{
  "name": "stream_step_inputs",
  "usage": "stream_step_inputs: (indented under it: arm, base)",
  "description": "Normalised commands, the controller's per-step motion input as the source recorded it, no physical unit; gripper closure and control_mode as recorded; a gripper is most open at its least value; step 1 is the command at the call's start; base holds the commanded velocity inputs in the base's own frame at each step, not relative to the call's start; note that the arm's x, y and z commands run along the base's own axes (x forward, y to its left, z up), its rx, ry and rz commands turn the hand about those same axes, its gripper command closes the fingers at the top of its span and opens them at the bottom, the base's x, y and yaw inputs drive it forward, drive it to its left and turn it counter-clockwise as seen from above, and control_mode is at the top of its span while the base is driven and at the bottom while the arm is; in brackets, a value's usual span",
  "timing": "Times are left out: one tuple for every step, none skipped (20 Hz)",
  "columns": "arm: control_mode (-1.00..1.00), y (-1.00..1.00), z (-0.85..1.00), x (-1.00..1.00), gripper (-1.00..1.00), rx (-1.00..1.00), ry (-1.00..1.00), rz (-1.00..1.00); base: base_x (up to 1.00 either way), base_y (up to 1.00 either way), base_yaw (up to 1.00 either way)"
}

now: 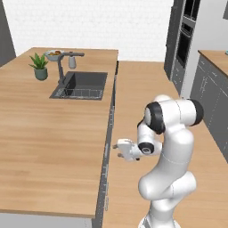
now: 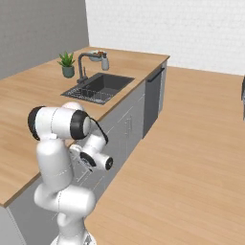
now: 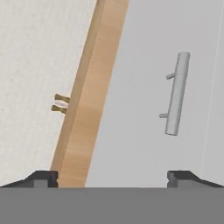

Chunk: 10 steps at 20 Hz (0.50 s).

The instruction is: Take a straw from the drawer in front and place it inside the glass cup on the dining counter.

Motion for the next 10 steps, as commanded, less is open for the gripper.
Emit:
stream_step_inputs:
  arm:
    - [-1.00, 0.43, -0.29, 0.19, -1.00, -0.16, 0.00, -0.16]
    - [-1.00, 0.39, -0.27, 0.21, -1.00, -0.14, 0.00, -0.16]
    - [-1.00, 0.31, -0.29, 0.26, -1.00, -0.12, 0.00, -0.15]
    - [-1.00, 0.21, -0.31, 0.24, -1.00, -0.10, 0.00, -0.15]
    - [-1.00, 0.12, -0.33, 0.26, -1.00, -0.09, 0.00, -0.15]
    - [-1.00, 0.04, -0.36, 0.24, -1.00, -0.08, 0.00, -0.14]
    - [-1.00, 0.00, -0.36, 0.24, -1.00, -0.07, 0.00, -0.13]
    - [-1.00, 0.00, -0.41, 0.22, -1.00, -0.06, 0.00, -0.12]
    - [-1.00, 0.00, -0.42, 0.19, -1.00, -0.04, 0.00, -0.11]
    - [-1.00, 0.00, -0.45, 0.17, -1.00, -0.03, 0.00, -0.11]
  base:
    - [0.00, 0.00, 0.00]
    - [0.00, 0.00, 0.00]
    - [0.00, 0.00, 0.00]
    - [0.00, 0.00, 0.00]
    - [0.00, 0.00, 0.00]
    - [0.00, 0.00, 0.00]
    - [0.00, 0.00, 0.00]
    - [0.00, 0.00, 0.00]
    - [0.00, 0.00, 0.00]
    - [0.00, 0.00, 0.00]
